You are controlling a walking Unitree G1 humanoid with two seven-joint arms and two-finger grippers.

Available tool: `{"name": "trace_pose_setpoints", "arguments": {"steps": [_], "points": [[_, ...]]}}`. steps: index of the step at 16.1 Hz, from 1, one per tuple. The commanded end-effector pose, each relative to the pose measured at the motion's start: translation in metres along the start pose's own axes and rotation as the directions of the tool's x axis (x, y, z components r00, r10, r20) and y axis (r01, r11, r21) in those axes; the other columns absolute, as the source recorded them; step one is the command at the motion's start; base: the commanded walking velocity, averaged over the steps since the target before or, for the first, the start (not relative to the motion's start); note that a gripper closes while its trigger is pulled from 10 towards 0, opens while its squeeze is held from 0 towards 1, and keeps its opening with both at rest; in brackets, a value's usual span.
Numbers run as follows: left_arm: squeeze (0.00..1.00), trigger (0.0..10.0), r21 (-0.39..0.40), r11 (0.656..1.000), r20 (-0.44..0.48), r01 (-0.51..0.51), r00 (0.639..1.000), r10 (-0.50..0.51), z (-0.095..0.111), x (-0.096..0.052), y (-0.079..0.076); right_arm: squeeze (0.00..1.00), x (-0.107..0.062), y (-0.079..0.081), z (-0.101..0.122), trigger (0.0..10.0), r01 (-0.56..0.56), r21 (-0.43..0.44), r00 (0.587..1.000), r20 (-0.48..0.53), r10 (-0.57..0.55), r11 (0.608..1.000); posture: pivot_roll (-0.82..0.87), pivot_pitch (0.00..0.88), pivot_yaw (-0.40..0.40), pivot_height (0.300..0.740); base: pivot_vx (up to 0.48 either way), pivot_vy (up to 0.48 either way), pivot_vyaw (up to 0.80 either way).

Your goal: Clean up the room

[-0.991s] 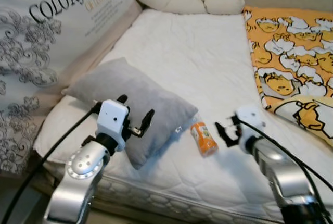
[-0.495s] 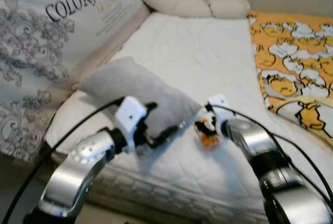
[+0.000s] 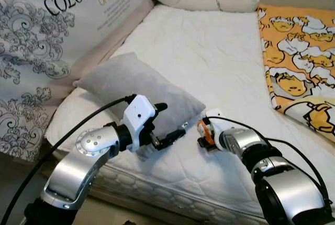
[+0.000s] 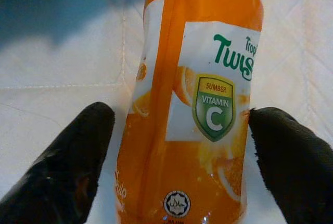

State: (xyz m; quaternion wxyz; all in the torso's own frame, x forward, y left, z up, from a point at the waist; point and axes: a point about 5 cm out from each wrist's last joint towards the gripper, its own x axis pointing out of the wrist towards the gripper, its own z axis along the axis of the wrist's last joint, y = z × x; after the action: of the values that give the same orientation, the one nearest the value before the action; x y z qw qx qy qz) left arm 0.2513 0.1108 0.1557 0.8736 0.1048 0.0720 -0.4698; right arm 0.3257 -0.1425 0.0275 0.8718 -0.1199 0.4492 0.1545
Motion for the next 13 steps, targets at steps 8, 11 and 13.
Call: {"name": "trace_pose_setpoints", "arguments": {"steps": [8, 11, 13], "points": [[0.00, 10.0, 0.043, 0.999, -0.032, -0.008, 0.999, 0.010, -0.004, 0.002, 0.004, 0.00, 0.001, -0.006, -0.004, 0.0, 0.046, 0.024, 0.999, -0.004, -0.046, 0.999, -0.04, 0.000, 0.022, 0.740, 0.000, 0.000, 0.00], [0.00, 10.0, 0.055, 0.998, -0.031, -0.034, 0.999, 0.036, -0.005, 0.003, 0.006, 0.00, 0.001, -0.010, -0.006, 0.0, 0.052, 0.055, 0.998, 0.022, -0.053, 0.997, -0.03, 0.000, 0.013, 0.740, 0.000, 0.000, 0.00], [0.00, 10.0, 0.091, 0.992, -0.013, -0.084, 0.996, 0.086, -0.006, 0.001, 0.008, 0.00, -0.004, -0.025, -0.002, 0.0, 0.079, 0.181, 0.991, 0.088, -0.097, 0.980, -0.03, 0.000, 0.003, 0.740, 0.000, 0.000, 0.00]]}}
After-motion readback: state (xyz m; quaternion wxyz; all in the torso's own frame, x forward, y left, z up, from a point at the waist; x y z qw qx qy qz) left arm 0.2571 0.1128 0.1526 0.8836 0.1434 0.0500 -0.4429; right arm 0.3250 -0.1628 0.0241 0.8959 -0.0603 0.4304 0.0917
